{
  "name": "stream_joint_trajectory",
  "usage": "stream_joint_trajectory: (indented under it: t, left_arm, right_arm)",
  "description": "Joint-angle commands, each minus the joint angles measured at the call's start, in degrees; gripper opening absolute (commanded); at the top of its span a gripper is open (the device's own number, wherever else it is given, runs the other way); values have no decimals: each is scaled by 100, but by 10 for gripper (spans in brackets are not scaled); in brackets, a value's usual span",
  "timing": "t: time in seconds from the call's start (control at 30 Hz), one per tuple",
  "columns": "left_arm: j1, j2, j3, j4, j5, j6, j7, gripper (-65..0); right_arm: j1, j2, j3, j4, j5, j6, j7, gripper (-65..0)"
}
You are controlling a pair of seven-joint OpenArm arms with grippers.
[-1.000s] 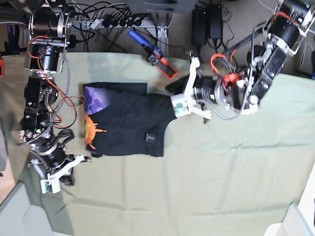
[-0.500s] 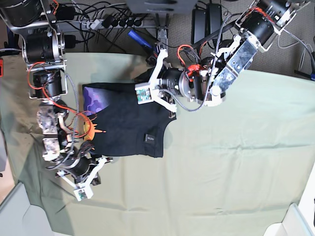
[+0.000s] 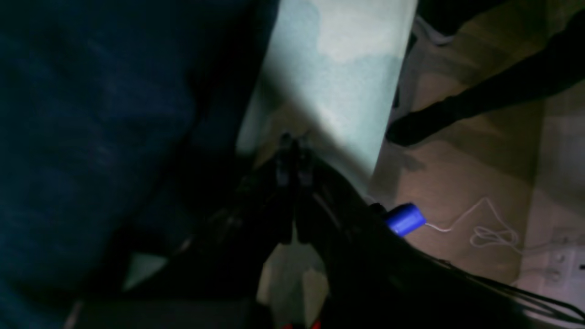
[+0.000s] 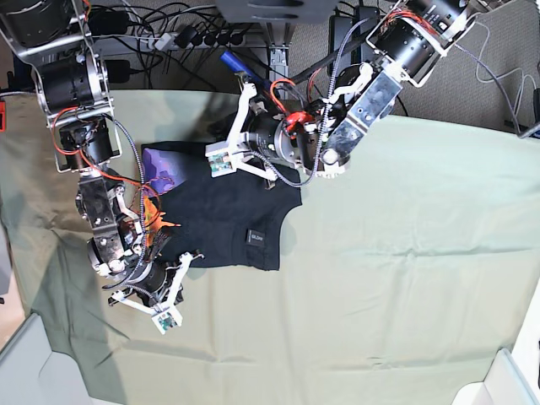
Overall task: Fold the T-shirt properly
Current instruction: 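Grasp opposite edges of the folded shirt with both grippers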
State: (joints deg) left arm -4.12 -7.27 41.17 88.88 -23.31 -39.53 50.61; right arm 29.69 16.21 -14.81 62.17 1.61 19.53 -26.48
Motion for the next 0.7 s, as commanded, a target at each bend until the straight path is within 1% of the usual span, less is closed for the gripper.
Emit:
stream_joint_trajectory:
  t: [0.0,0.1,0.13,0.2,0.33,0.4,0.5,0.67]
  left_arm:
    - [-83,79,-26,11,26,-47,-210,-650]
    - [-90,142,-26,-164,332,-47,-568,-650]
    - [-114,184,-26,-210,437,-2,-597,-650]
    - [-197,271,-26,-326,597,219,-603,-650]
    - [-492,380,-35,-713,780,439,-656,-650]
    - [-656,376,-35,-944,787,463,-772,-650]
    - [-896,372,-37,-1259,920,463,-774,-650]
    - [-1215,275,-37,-1766,968,483,-778,-650]
  right_arm:
    - [186,83,31,74,-13,321,98,-650]
    - [186,184,31,74,-11,321,98,-650]
    - [184,223,31,74,-11,323,96,-650]
    - [142,317,33,74,-13,321,92,-650]
    - [-44,494,31,76,-9,323,79,-650]
    - [-164,560,31,76,-9,321,76,-650]
    - [-323,656,33,76,83,321,79,-650]
    - [-472,798,33,94,409,328,42,-650]
